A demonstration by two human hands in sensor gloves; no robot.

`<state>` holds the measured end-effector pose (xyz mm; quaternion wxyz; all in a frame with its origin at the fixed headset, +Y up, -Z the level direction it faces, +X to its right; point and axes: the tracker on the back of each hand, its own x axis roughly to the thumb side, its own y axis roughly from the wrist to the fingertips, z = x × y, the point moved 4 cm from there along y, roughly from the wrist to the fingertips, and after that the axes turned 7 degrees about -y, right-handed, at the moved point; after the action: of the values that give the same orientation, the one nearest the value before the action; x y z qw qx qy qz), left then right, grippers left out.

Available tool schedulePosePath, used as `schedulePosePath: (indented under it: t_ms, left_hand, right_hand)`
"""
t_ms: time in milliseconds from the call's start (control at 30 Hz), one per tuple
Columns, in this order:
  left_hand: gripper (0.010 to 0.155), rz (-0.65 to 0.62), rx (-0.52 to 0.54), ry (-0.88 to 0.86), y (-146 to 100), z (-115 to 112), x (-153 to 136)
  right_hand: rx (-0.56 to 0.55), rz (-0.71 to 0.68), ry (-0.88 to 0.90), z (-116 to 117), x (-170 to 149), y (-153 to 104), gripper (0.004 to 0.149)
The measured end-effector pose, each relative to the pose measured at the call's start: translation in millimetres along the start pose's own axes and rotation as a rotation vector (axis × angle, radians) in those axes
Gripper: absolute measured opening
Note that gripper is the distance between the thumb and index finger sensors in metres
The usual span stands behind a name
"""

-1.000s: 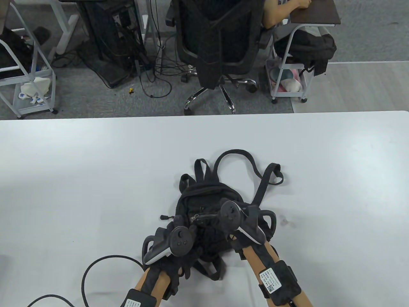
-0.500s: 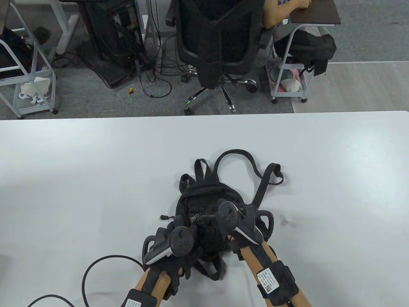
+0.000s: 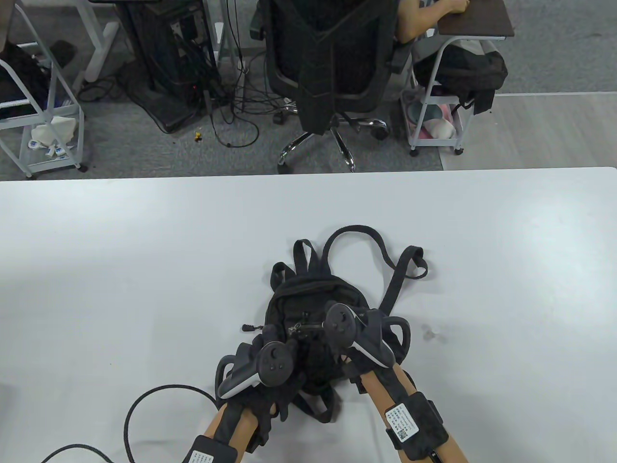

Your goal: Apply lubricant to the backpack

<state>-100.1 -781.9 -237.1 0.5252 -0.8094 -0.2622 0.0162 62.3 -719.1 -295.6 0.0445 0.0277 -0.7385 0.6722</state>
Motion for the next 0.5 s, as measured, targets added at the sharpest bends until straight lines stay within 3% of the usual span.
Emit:
schedulePosePath:
  t_ms: [500]
  left_hand:
    - [0.077,0.001,-0.001,-0.001,0.4,-0.1,0.2]
  right_hand:
    - [0.007,-0.010,0.022,-0.6,4.4,0.3,0.042]
